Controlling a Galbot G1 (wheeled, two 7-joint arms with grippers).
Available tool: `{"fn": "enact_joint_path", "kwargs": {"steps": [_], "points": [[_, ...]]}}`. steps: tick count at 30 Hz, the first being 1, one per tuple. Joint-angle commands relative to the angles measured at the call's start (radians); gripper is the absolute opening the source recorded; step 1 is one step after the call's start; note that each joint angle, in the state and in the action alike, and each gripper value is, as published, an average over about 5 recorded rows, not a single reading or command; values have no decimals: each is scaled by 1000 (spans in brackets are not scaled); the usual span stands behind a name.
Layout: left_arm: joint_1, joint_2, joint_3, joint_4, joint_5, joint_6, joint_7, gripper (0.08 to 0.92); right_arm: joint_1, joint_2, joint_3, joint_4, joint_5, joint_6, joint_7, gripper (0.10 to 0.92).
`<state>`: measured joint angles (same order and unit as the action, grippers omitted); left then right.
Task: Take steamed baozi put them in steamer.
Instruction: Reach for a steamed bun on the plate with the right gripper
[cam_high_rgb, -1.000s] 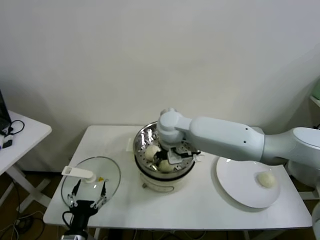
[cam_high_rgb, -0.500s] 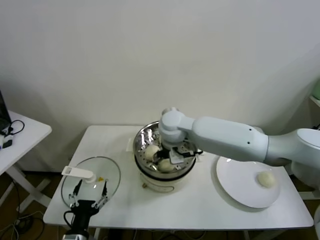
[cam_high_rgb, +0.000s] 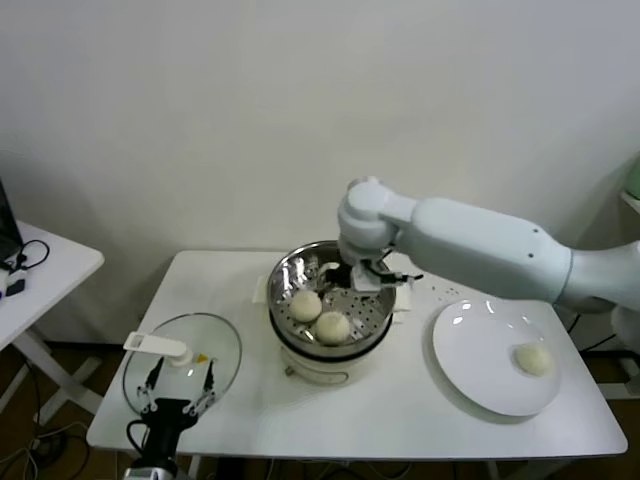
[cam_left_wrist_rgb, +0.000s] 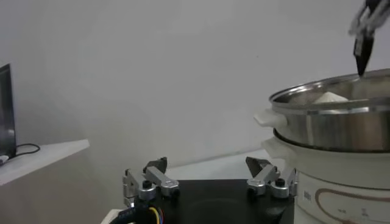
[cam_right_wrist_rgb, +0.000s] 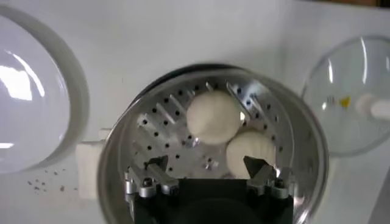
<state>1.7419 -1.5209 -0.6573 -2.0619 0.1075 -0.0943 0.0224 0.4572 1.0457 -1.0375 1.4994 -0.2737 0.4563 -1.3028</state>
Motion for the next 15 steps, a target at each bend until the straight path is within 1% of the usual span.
{"fn": "enact_joint_path", "kwargs": {"steps": [1,4,6,10,15], "points": [[-9,2,0,-9,-2,3,3,823,224,-171,-169,-207,577,-335,36,823],[-19,9,-3,-14,-9,7,3,823,234,-226,-197,-265,673,-390,42,823],[-24,12,-4,-15,-11,9,3,823,223,-264,-197,-301,689,-406,44,823],[-26,12,1,-15,-12,7,4,823,181,-347,-173,-337,645,-410,42,823],[-31,12,7,-16,-11,5,6,823,100,-461,-147,-334,568,-408,41,823]]}}
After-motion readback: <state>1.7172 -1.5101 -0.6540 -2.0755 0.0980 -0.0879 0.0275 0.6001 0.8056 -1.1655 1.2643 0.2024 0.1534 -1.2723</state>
